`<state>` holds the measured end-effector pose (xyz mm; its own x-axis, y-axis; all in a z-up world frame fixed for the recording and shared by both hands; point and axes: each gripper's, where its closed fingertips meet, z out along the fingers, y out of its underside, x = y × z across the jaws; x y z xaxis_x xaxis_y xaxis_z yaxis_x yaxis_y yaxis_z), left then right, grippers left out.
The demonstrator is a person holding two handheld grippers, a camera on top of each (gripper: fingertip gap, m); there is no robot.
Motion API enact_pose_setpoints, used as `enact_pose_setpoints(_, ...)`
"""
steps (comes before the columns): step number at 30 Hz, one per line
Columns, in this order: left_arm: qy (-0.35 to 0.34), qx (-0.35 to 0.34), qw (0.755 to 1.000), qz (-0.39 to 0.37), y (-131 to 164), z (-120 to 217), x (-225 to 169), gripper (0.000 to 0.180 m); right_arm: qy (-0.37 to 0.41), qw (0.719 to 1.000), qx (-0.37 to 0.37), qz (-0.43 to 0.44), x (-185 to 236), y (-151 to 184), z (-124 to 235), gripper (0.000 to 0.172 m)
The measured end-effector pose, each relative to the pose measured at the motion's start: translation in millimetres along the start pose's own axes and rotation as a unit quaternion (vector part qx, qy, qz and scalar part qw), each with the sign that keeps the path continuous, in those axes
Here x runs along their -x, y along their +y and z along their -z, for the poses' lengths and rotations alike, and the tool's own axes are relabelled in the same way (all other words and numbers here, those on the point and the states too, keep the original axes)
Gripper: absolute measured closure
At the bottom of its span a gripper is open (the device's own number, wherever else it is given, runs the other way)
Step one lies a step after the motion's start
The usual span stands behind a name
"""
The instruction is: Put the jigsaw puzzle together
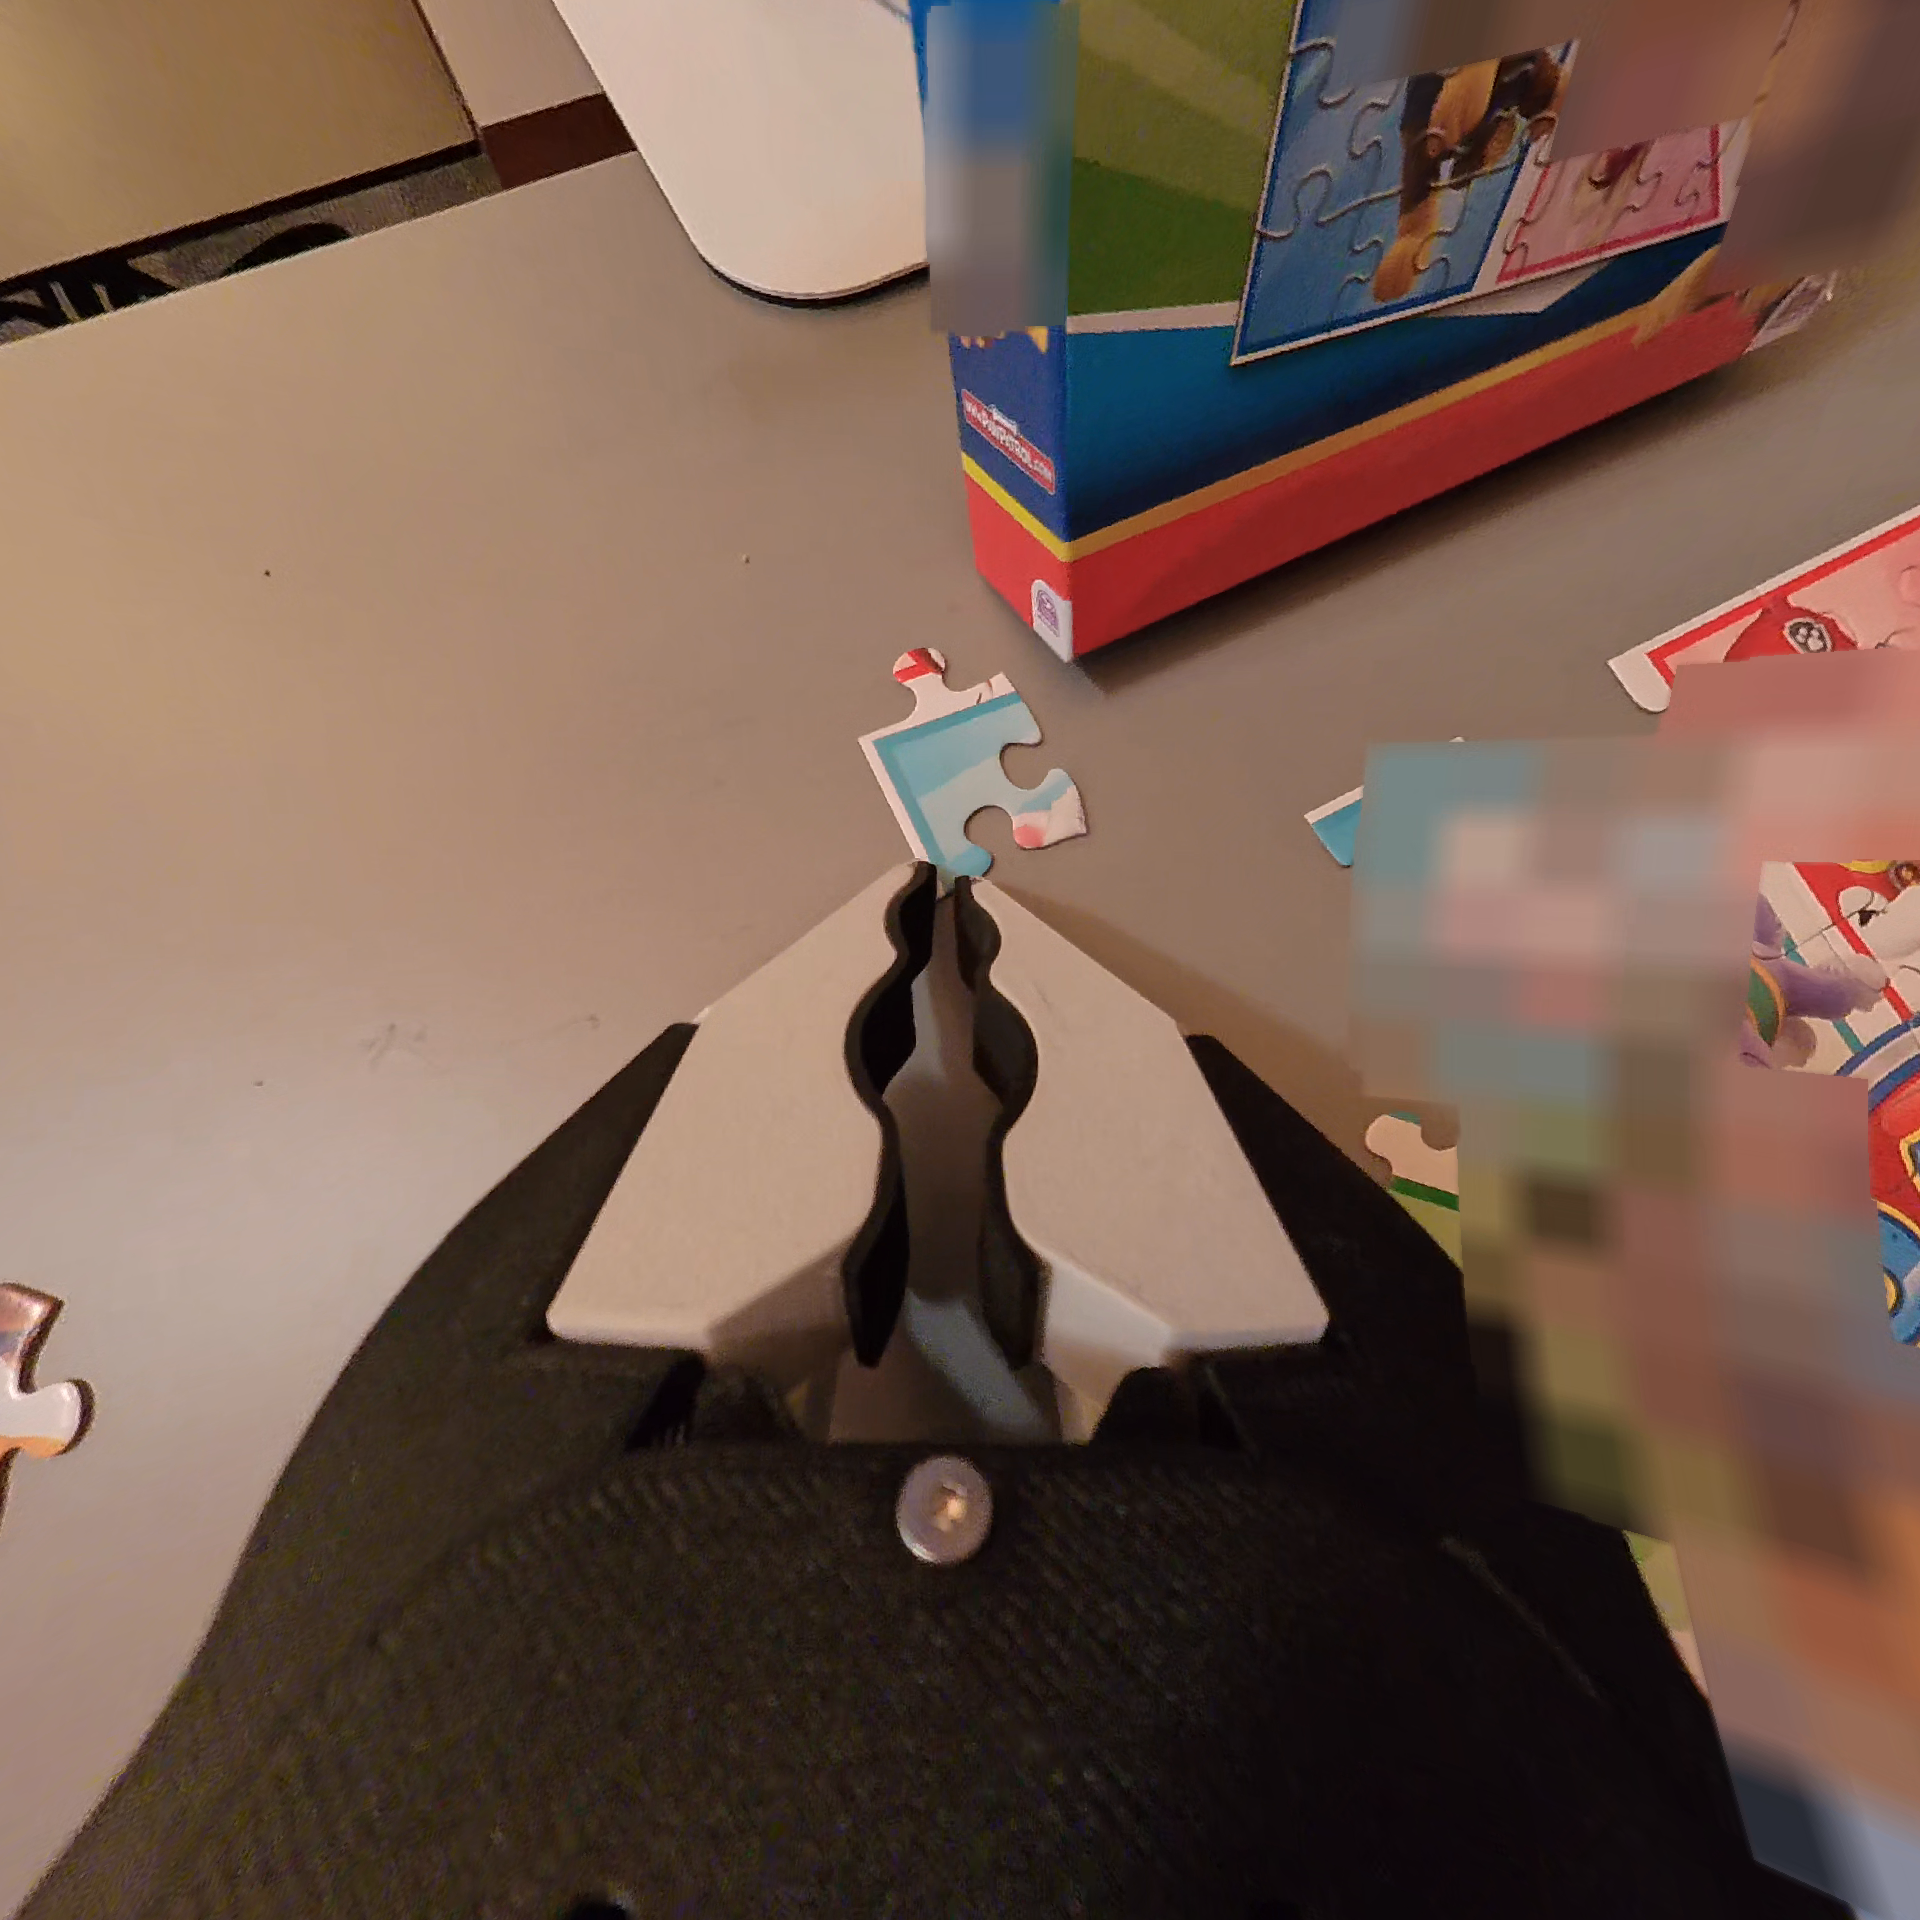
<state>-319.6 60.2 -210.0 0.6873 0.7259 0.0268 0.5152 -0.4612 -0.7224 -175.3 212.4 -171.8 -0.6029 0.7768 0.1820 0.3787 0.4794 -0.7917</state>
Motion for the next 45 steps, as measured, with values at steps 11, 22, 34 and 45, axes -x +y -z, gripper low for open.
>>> enact_pose_setpoints(11,0.005,0.004,1.0,0.012,0.2,-2.0,1.2,0.15,0.001,1.0,-0.001,0.002,0.6,-1.2,0.2,0.169)
enact_pose_setpoints(22,0.018,0.004,1.0,0.022,-0.1,-1.9,0.3,0.169,0.002,1.0,0.003,-0.003,-1.7,1.8,-1.3,0.169)
enact_pose_setpoints(34,0.049,0.006,0.999,0.02,3.6,1.9,-4.2,0.18,0.006,1.0,-0.003,-0.001,-3.2,-1.1,1.9,0.169)
enact_pose_setpoints(45,-0.023,-0.023,0.997,0.065,-27.0,-17.6,12.8,0.105,0.012,1.0,-0.01,0.006,-3.4,-5.7,4.7,0.169)
